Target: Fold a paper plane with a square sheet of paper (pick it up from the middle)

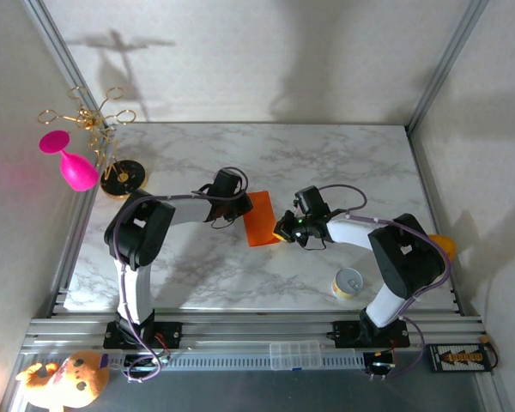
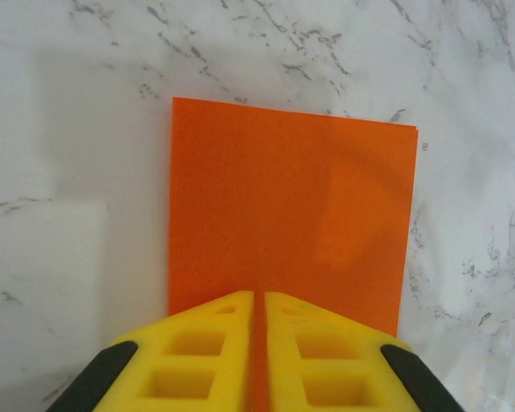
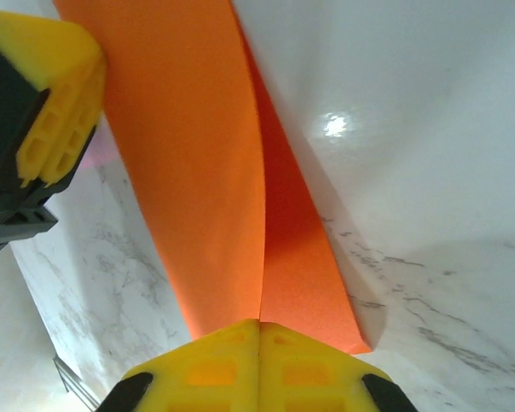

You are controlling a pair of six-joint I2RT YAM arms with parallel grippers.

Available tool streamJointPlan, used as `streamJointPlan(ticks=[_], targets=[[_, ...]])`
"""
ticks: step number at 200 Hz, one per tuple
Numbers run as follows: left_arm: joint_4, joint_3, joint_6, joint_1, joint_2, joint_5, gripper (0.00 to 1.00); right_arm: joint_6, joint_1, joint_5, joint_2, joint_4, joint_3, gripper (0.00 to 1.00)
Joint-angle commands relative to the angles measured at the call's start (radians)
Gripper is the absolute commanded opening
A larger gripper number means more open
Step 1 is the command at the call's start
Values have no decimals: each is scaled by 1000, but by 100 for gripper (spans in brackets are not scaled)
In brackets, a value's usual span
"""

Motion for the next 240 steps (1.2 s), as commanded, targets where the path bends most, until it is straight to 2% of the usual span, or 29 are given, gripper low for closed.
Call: streamJointPlan(ticks=[1,45,79,155,240], targets=[[-49,11,27,6,35,23,11,-56,10,-45,-7,56,23,0],[-54,5,51,7,32,34,10,-97,54,-50,84,56,131,0],[-47,-5,49,7,30,31,10,-92,84,31,145,51,188,0],[-35,-8,54,5,13,37,10,-47,102,89,214,109,223,0],[-33,3,58,4,-35,43,12,-63,116,74,267,100,253,0]])
